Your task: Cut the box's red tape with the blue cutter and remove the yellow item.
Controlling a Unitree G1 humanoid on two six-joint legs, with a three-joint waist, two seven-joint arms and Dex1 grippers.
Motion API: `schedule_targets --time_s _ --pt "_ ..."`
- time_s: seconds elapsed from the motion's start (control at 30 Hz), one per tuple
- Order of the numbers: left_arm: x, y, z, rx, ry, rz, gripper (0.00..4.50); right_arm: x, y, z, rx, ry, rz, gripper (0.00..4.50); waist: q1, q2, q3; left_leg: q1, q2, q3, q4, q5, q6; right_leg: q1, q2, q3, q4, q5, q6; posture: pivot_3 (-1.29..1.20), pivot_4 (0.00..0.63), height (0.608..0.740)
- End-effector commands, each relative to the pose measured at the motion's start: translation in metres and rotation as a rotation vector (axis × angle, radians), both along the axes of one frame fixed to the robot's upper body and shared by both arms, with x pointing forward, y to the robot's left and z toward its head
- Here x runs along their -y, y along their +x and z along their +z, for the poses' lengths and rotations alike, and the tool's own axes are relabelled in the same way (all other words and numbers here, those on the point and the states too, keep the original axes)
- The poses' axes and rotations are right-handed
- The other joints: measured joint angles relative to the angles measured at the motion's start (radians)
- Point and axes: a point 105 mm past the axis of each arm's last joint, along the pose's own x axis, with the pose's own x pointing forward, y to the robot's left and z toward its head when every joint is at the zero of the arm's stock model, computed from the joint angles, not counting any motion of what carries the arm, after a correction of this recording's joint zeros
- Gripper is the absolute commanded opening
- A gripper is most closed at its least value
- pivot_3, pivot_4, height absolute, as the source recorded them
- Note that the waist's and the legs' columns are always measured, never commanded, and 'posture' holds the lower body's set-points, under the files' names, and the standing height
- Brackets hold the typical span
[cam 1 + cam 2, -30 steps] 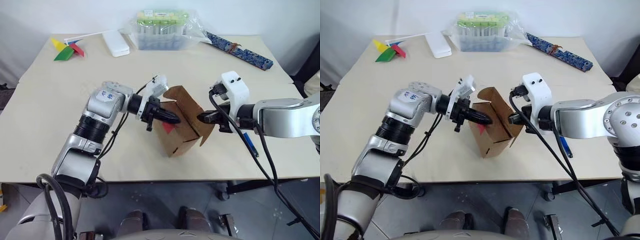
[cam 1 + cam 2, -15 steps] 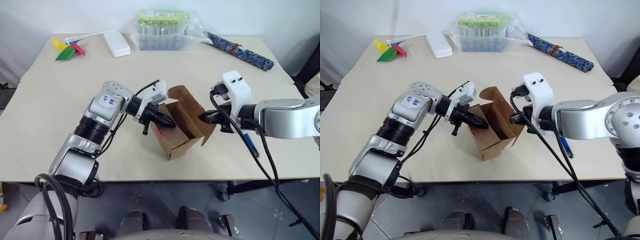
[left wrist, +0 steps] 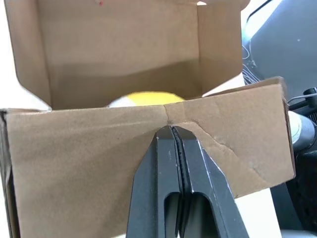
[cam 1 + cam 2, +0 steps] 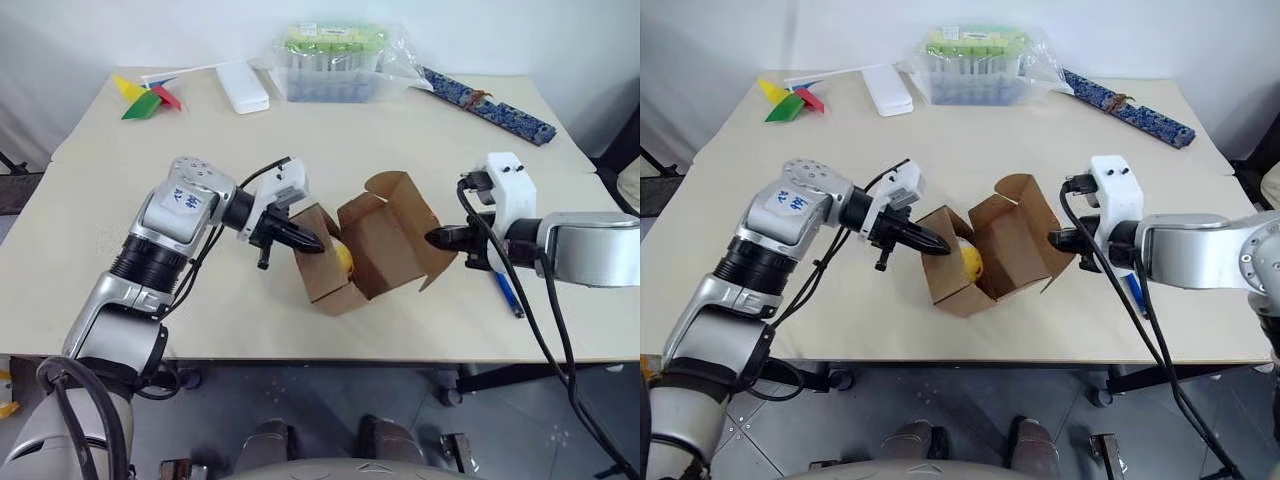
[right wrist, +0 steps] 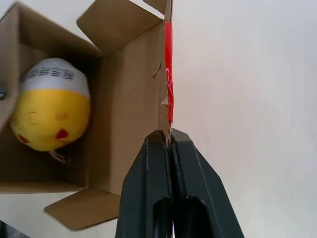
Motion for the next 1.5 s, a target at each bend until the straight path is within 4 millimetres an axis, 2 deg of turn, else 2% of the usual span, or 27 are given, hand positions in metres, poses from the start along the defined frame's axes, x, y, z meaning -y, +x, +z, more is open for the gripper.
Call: schedule_targets --time_s 0.03,0.37,0.63,0.73,0.93,1.07,1.17,1.33,1.5 --pt "-0.016 0.005 -0.019 -0.032 0.069 0.088 0.0 0.014 -0.001 0.011 0.043 0.004 -0.053 0.02 0.001 0.0 0.0 0.0 0.0 0.0 0.0 0.0 0.0 0.0 0.0 0.0 0.0 0.0 0.0 0.0 0.15 0.74" --pt "-0.015 0.009 -0.042 -0.047 0.072 0.145 0.0 0.014 -0.006 -0.019 -0.049 0.041 -0.065 0.02 -0.001 -0.001 0.0 -0.001 0.0 0.0 0.0 0.0 0.0 0.0 0.0 -0.001 0.0 0.0 0.0 0.0 0.15 0.74" --pt "0.001 0.023 -0.042 -0.029 0.002 0.19 0.0 0.001 -0.006 -0.031 -0.07 0.053 -0.004 0.02 -0.002 -0.001 0.0 -0.001 0.0 0.0 0.0 0.0 0.0 0.0 0.0 -0.001 -0.001 0.0 0.0 0.0 0.15 0.74" --pt "0.003 0.024 -0.044 -0.028 -0.006 0.192 0.0 -0.001 -0.006 -0.042 -0.091 0.06 0.002 0.02 -0.002 -0.001 0.0 -0.001 0.0 0.001 0.0 0.0 0.0 0.0 0.0 -0.001 -0.001 0.0 0.0 0.0 0.15 0.74" --pt "0.006 0.025 -0.047 -0.03 -0.009 0.187 0.0 0.009 -0.002 -0.068 -0.092 -0.005 -0.031 0.02 -0.002 -0.001 0.0 -0.001 -0.002 0.001 -0.001 0.0 0.0 0.0 0.0 -0.001 -0.001 0.0 0.0 0.0 0.15 0.74" --pt "0.005 0.023 -0.048 -0.026 0.002 0.175 0.0 0.015 0.008 -0.064 -0.001 -0.036 -0.062 0.02 -0.003 -0.001 0.0 -0.001 -0.002 0.001 0.0 0.0 0.0 0.0 0.001 -0.001 0.0 0.0 0.0 0.0 0.15 0.74" --pt "0.003 0.023 -0.049 -0.023 0.01 0.173 0.0 0.016 0.007 -0.061 0.02 -0.063 -0.031 0.71 -0.002 -0.001 0.0 -0.001 -0.002 0.001 0.0 0.0 0.0 0.0 0.001 -0.001 0.0 0.0 0.0 0.0 0.15 0.74" --pt "0.002 0.023 -0.05 -0.02 0.017 0.17 0.0 0.017 0.006 -0.05 0.074 -0.091 0.006 2.41 -0.003 -0.001 0.0 -0.001 -0.003 0.001 0.0 0.0 0.0 0.0 0.001 -0.001 0.0 0.0 0.0 0.0 0.15 0.74" --pt "0.001 0.022 -0.052 -0.022 0.023 0.165 0.0 0.019 0.001 -0.029 0.181 -0.107 0.05 3.9 -0.001 -0.001 0.0 -0.001 -0.004 0.001 -0.001 0.0 0.0 0.0 0.001 -0.001 0.0 0.0 0.001 0.0 0.15 0.74"
